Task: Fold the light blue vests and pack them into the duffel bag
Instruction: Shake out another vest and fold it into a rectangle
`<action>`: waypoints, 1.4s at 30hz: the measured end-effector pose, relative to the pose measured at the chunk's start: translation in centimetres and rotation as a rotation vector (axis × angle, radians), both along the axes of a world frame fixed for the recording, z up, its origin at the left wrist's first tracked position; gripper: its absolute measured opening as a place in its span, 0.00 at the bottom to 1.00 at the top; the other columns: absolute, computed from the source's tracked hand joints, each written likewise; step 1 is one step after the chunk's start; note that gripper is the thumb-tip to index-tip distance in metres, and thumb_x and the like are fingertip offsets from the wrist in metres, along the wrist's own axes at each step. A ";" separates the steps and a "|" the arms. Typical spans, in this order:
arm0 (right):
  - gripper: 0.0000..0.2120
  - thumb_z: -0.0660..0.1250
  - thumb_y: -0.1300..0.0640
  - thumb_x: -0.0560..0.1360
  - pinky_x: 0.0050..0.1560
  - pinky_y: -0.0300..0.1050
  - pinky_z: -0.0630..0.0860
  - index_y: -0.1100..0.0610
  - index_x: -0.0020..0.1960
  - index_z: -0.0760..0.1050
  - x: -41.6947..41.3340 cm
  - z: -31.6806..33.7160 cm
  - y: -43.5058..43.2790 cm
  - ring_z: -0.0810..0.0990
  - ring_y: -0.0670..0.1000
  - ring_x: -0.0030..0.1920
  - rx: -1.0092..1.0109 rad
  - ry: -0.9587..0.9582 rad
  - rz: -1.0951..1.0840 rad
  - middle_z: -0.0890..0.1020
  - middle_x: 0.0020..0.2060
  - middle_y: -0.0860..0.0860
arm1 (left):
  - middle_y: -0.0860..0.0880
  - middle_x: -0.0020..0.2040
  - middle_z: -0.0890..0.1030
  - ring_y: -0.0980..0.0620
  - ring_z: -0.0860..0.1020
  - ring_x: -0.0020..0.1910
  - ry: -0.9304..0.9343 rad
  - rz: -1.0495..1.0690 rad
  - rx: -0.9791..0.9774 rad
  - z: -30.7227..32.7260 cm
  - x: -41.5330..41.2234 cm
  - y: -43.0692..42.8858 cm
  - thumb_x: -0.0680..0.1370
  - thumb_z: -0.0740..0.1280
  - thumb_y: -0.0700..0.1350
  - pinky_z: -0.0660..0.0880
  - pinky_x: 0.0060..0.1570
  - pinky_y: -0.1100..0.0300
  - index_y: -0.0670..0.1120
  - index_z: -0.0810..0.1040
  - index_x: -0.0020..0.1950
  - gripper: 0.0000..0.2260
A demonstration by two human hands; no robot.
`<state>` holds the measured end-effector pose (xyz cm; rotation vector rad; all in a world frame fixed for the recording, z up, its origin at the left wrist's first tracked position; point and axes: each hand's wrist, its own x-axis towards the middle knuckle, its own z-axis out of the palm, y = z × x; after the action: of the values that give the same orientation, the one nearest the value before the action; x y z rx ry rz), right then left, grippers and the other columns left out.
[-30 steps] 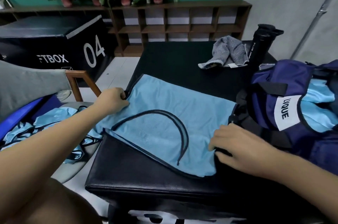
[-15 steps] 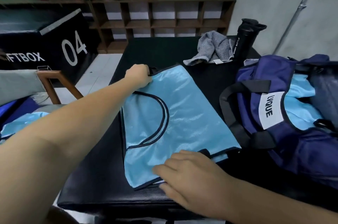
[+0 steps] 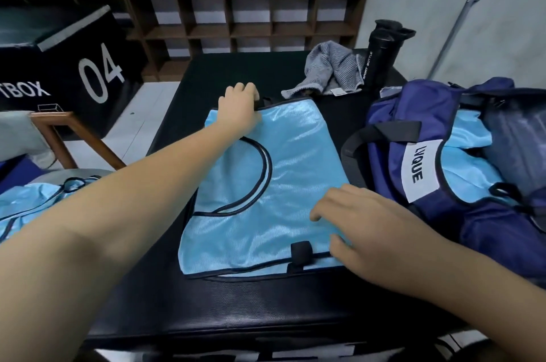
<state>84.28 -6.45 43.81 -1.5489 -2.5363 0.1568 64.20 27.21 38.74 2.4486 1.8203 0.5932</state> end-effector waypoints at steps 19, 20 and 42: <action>0.08 0.64 0.51 0.73 0.51 0.51 0.75 0.49 0.51 0.68 -0.8 -1.6 -0.6 0.74 0.53 0.48 -0.109 -0.302 0.080 0.71 0.46 0.45 | 0.59 0.46 0.76 0.59 0.75 0.46 0.110 -0.648 -0.208 3.0 -8.1 -26.4 0.77 0.71 0.57 0.77 0.47 0.56 0.58 0.75 0.51 0.08; 0.08 0.64 0.52 0.72 0.48 0.51 0.75 0.49 0.49 0.67 -0.8 -1.8 -0.6 0.74 0.53 0.46 -0.091 -0.308 0.083 0.70 0.44 0.46 | 0.58 0.46 0.76 0.58 0.74 0.46 0.134 -0.654 -0.210 2.7 -8.4 -27.1 0.77 0.70 0.58 0.77 0.46 0.56 0.58 0.74 0.51 0.09; 0.08 0.62 0.47 0.77 0.45 0.52 0.74 0.47 0.45 0.64 -0.6 -0.1 1.9 0.73 0.48 0.43 -0.106 -0.018 -0.129 0.72 0.42 0.44 | 0.57 0.44 0.77 0.55 0.78 0.43 0.031 -0.495 -0.251 4.3 -13.9 -26.8 0.73 0.67 0.53 0.76 0.44 0.56 0.57 0.74 0.46 0.04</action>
<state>83.70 -4.57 43.67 -1.7550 -2.4680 0.2654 50.31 0.36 42.99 2.5879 1.1320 0.2727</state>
